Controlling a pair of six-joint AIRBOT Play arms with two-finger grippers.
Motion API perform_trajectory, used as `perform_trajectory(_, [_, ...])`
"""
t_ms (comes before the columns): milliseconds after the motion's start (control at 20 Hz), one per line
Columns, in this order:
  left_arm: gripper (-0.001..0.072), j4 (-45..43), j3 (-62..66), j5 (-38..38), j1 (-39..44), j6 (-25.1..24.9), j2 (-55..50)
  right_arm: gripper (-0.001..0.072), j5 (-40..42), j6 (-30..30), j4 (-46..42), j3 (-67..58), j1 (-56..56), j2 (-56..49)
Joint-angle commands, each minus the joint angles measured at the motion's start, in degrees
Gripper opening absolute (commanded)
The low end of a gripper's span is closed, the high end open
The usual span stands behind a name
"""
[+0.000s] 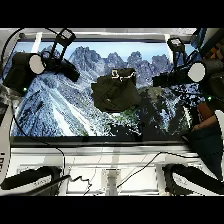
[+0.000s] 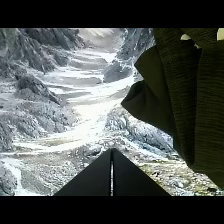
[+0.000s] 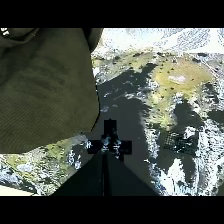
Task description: Fold the clothes and pants, and hang the long-sleeved shirts on hangers.
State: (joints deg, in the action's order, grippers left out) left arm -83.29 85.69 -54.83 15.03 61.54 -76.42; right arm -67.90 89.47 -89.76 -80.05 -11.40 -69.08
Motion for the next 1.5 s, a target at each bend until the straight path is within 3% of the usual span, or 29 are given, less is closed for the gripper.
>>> perform_trajectory(0, [0.0015, 0.0, 0.0, 0.0, 0.0, 0.0, 0.0, 0.0039, 0.0, 0.0, 0.0, -0.1, 0.0, 0.0])
perform_trajectory(850, [0.0016, 0.0, 0.0, 0.0, 0.0, 0.0, 0.0, 0.0043, 2.5, 0.1, 1.3, 0.0, 0.0, 0.0])
perform_trajectory(1000, [0.0016, 2.7, 0.0, -0.6, 0.0, 1.2, 0.0, 0.0056, 3.4, 1.5, 9.6, 0.0, -0.2, -0.6])
perform_trajectory(1100, [0.0016, 4.2, 0.0, -1.7, 0.0, 1.7, 0.2, 0.0065, 2.7, -4.4, 19.1, 0.0, -2.5, -1.8])
perform_trajectory(1250, [0.0016, 4.3, 0.0, -2.8, -2.1, 3.4, 2.5, 0.0423, 3.1, -11.8, 21.5, 0.0, -11.2, -4.6])
perform_trajectory(1300, [0.0016, 4.3, -0.1, -2.8, -4.2, 5.4, 3.9, 0.0428, 4.0, -13.7, 20.7, 0.0, -14.4, -5.9])
perform_trajectory(1350, [0.0016, 4.3, -0.2, -2.9, -6.6, 7.3, 5.4, 0.0479, 6.1, -15.1, 19.3, 0.0, -17.8, -7.4])
perform_trajectory(1400, [0.0016, 4.3, -0.5, -3.1, -9.5, 8.9, 7.0, 0.0596, 9.4, -15.4, 17.1, 0.0, -21.0, -9.0])
perform_trajectory(1450, [0.0016, 4.3, -1.1, -3.5, -12.5, 9.7, 8.4, 0.0625, 13.2, -15.4, 15.0, 0.0, -23.4, -10.6])
